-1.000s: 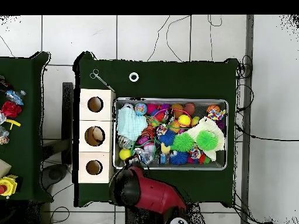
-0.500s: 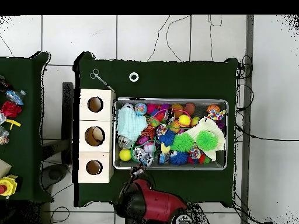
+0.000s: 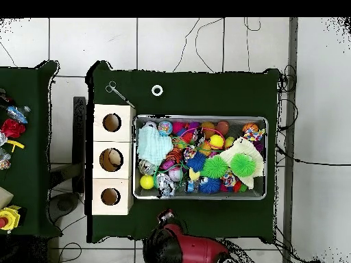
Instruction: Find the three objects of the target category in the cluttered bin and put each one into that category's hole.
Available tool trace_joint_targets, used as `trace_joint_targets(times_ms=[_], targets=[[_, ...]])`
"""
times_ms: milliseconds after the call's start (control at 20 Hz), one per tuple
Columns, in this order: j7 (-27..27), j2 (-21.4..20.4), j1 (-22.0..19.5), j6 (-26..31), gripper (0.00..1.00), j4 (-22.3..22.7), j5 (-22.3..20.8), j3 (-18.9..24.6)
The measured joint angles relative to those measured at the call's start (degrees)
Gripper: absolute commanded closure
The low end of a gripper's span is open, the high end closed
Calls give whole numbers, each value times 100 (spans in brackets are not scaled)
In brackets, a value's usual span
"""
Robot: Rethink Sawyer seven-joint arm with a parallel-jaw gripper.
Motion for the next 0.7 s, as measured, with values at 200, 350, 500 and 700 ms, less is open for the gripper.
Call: trace_joint_targets(times_ms=[200, 350, 500, 700], targets=[[0, 24, -41, 0, 0, 122, -146, 2], [0, -76, -37, 6, 0, 167, -145, 48], [0, -197, -38, 39, 0, 184, -146, 118], [0, -585, -126, 314, 0, 240, -147, 311]])
